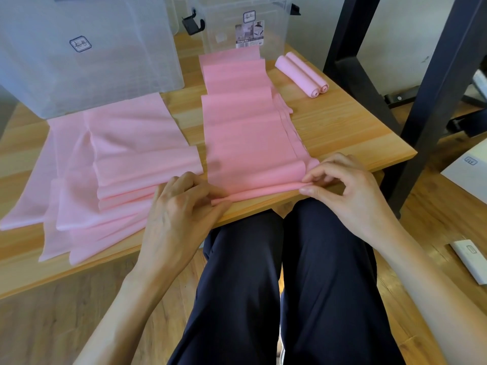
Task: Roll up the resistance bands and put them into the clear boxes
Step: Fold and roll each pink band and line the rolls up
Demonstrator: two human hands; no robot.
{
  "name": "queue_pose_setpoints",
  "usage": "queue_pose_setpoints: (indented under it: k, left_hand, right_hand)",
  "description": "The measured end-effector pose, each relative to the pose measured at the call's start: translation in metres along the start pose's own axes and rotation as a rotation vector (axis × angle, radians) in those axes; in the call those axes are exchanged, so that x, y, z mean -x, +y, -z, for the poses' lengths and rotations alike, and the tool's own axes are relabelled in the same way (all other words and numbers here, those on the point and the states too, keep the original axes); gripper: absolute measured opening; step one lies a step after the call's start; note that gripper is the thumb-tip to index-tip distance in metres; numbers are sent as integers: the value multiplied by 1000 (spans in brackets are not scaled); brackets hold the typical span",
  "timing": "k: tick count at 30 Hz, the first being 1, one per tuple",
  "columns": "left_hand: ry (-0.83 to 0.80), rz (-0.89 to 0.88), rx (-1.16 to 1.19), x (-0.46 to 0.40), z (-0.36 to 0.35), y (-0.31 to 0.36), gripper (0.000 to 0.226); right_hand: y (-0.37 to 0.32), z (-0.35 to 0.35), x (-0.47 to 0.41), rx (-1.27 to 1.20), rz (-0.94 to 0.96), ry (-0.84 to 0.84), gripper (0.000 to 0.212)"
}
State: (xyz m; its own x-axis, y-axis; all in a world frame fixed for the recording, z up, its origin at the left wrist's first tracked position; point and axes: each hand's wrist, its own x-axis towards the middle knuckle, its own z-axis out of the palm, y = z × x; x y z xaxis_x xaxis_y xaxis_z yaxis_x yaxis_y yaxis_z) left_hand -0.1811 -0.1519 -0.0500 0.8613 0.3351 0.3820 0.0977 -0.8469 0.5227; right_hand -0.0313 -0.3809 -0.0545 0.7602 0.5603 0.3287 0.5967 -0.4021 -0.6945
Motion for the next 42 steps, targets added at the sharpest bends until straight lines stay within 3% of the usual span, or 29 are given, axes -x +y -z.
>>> queue_pose_setpoints:
  k: [5,16,20,24,29,36,42]
  left_hand:
    - [-12,-33,46,4,1,1,11]
    - [-7,-37,28,3,-2,-3,19]
    - [-23,-46,65,2,-3,-3,11]
    - [-21,-50,80,1,-4,-4,12]
    - [-15,-43,78,3,-3,-6,14]
    - [-13,-58,87,1,-3,-2,8]
    - [-5,-38,95,2,-4,-4,15]
  right_hand:
    - [2,4,-3,17,-5,-55,18]
    - [2,2,-4,-12,4,-30,7]
    - [1,0,-3,5,34,-25,8]
    - [0,0,0,12,-23,-9,26]
    - [0,0,-2,-23,21,-18,4]
    - [1,0,0,32,30,-8,18]
    - [0,0,1,41,53,12,7]
